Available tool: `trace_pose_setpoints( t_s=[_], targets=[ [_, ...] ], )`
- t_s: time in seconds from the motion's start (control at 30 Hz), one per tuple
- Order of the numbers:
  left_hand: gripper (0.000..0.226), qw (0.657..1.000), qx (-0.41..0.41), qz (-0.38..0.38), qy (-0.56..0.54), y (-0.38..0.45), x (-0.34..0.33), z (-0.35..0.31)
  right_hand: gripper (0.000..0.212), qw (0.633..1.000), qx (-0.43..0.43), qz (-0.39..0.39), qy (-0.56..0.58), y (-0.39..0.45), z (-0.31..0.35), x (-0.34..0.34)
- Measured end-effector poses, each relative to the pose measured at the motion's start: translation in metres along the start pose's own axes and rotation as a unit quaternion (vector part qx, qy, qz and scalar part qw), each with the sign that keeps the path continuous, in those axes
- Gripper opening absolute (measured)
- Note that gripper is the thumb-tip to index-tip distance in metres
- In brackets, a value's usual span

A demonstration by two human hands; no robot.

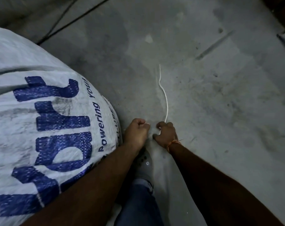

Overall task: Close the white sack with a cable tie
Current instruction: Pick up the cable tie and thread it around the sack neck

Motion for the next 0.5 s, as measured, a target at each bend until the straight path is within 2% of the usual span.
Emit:
trace_pose_setpoints(
  t_s=[0.1, 0.2, 0.3, 0.37, 0.4, 0.5],
  targets=[
    [0.029, 1.000, -0.008, 0.013, -0.010, -0.016, 0.007, -0.017, 0.049, 0.990, 0.036, -0.071, 0.115, -0.014, 0.020, 0.025],
    [0.036, 0.998, -0.026, 0.024, -0.044, -0.029, 0.022, -0.045, 0.037, 0.962, 0.113, -0.120, 0.219, -0.046, 0.059, 0.065],
    [0.038, 0.996, -0.042, 0.031, -0.066, -0.045, 0.050, -0.075, 0.026, 0.930, 0.179, -0.116, 0.298, -0.084, 0.101, 0.101],
    [0.028, 0.991, -0.051, 0.013, -0.125, -0.060, 0.079, -0.094, 0.015, 0.913, 0.219, -0.098, 0.330, -0.108, 0.132, 0.118],
    [0.020, 0.985, -0.055, 0.008, -0.162, -0.070, 0.095, -0.103, 0.012, 0.906, 0.238, -0.089, 0.339, -0.120, 0.147, 0.126],
    [0.024, 0.968, -0.077, 0.002, -0.240, -0.096, 0.142, -0.120, 0.008, 0.891, 0.305, -0.065, 0.330, -0.154, 0.193, 0.146]
  ],
)
Point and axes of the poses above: each hand's wrist, its own y-axis towards the middle knuckle, its own x-axis out of the back of the hand, z = x × y, the point moved 3 cm from there along y, towards the middle knuckle, and after that the axes turned 6 degrees about -z, right-handed, at the moved point
